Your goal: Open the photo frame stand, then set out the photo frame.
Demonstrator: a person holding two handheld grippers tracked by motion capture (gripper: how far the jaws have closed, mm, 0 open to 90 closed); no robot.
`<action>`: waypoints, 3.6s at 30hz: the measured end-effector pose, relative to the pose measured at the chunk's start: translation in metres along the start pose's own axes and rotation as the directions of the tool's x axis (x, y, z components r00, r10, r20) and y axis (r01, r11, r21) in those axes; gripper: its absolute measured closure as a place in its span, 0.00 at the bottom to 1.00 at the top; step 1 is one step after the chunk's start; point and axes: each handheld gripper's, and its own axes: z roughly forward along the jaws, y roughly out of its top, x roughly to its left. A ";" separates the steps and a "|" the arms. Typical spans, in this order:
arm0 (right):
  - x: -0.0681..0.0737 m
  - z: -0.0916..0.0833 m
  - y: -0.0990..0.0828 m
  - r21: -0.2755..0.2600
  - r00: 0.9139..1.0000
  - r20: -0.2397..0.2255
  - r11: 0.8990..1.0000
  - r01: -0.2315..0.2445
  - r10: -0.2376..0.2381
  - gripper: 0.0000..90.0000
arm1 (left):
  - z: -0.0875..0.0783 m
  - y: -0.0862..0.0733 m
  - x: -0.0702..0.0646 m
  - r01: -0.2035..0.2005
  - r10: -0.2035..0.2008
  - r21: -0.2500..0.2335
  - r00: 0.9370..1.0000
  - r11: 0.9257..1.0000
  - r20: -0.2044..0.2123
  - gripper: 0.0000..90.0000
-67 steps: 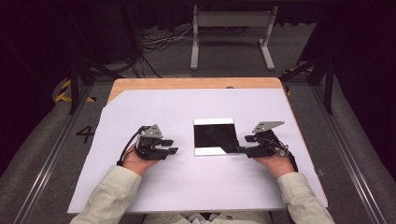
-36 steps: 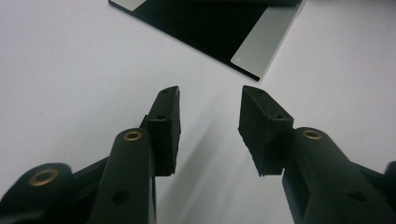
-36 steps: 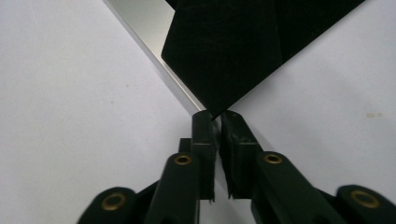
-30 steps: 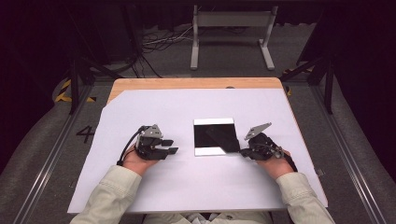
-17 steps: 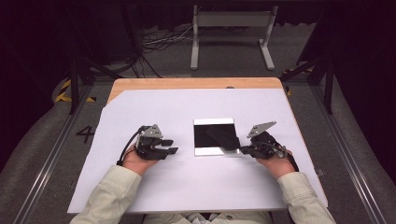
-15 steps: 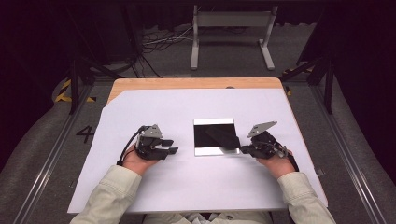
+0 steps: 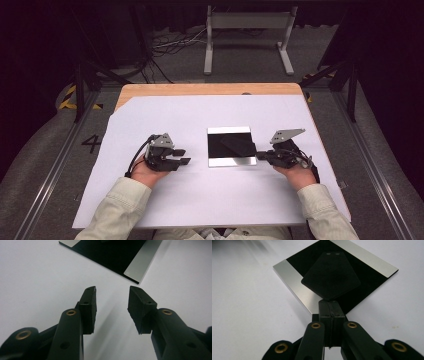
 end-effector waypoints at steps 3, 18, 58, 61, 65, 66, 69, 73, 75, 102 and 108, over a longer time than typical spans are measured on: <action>0.000 -0.001 0.000 -0.029 1.000 -0.003 1.000 -0.008 0.008 1.00 | 0.000 0.000 0.000 0.001 -0.001 0.000 1.000 1.000 -0.001 0.65; 0.004 -0.004 0.008 -0.143 1.000 0.008 0.990 0.001 0.000 1.00 | 0.002 0.000 -0.001 0.000 0.000 0.005 1.000 1.000 0.003 0.65; 0.011 -0.013 0.014 -0.135 0.999 0.016 0.990 0.041 -0.039 1.00 | 0.003 -0.001 0.001 0.012 -0.012 0.014 1.000 1.000 0.009 0.65; 0.011 -0.018 0.015 -0.146 0.999 0.008 0.989 0.031 -0.031 1.00 | 0.003 -0.001 0.001 0.014 -0.014 0.016 1.000 1.000 0.009 0.65; 0.010 -0.022 0.017 -0.158 1.000 0.013 0.987 0.028 -0.027 1.00 | 0.003 -0.001 0.001 0.015 -0.016 0.015 1.000 1.000 0.008 0.65; 0.009 -0.023 0.017 -0.161 1.000 0.014 0.987 0.025 -0.023 1.00 | 0.003 -0.001 0.001 0.016 -0.016 0.016 1.000 1.000 0.008 0.65; 0.006 -0.024 0.017 -0.174 1.000 0.017 0.985 0.007 -0.004 0.96 | 0.004 -0.002 0.001 0.018 -0.018 0.017 1.000 1.000 0.010 0.65; -0.001 -0.024 0.017 -0.193 0.998 0.010 0.979 -0.058 0.061 0.94 | 0.004 -0.002 0.000 0.016 -0.016 0.020 1.000 1.000 0.008 0.65; -0.004 -0.025 0.018 -0.203 0.997 0.007 0.976 -0.079 0.083 0.91 | 0.004 -0.002 0.000 0.017 -0.017 0.019 1.000 1.000 0.008 0.65; -0.032 -0.018 0.048 -0.122 0.969 -0.028 0.962 -0.246 0.244 0.67 | 0.002 -0.003 0.002 0.024 -0.024 0.011 1.000 1.000 0.000 0.65; -0.036 -0.015 0.050 -0.118 0.956 -0.044 0.948 -0.295 0.291 0.63 | 0.002 -0.003 0.002 0.022 -0.022 0.017 1.000 1.000 -0.001 0.64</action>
